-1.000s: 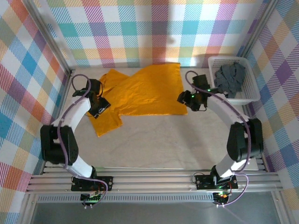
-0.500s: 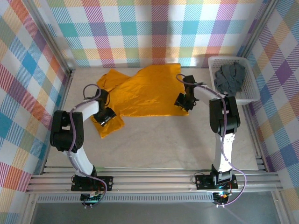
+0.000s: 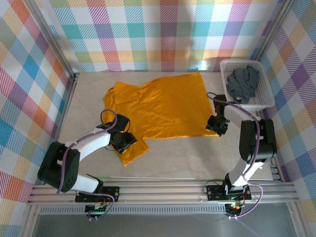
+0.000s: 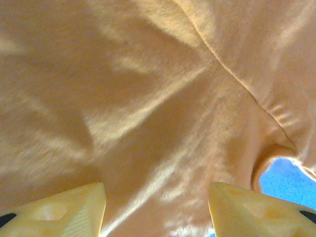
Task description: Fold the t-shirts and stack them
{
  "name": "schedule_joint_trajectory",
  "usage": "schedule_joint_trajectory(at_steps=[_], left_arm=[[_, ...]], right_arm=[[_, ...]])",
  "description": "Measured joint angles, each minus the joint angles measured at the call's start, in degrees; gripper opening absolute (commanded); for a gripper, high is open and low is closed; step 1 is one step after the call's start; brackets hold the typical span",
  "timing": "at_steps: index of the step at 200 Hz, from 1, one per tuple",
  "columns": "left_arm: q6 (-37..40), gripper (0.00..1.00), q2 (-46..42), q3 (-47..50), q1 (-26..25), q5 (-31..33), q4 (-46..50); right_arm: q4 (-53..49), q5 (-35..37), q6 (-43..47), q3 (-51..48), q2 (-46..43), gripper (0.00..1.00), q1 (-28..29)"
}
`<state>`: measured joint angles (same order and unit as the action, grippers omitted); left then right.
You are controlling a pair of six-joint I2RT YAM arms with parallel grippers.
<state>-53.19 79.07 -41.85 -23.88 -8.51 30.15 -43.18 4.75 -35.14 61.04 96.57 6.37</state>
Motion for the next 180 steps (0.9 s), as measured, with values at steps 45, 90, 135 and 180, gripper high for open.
schedule_joint_trajectory(at_steps=[45,90,135,180], left_arm=[[2.0,0.58,-3.5,-13.6,9.5,-1.7,8.6],[3.6,0.59,16.3,-33.5,21.3,-4.4,4.7],[4.7,0.59,38.0,-50.3,22.1,-4.3,3.7],[6.4,0.58,46.0,-56.9,22.9,-2.4,5.9]], right_arm=[[0.6,2.2,0.0,-1.8,-8.2,0.47,0.1],[5.7,-6.5,3.4,2.9,-8.0,0.53,2.9],[10.7,-16.1,4.8,11.5,1.8,0.53,6.3],[10.9,-19.0,4.7,11.7,3.6,0.53,6.6]])
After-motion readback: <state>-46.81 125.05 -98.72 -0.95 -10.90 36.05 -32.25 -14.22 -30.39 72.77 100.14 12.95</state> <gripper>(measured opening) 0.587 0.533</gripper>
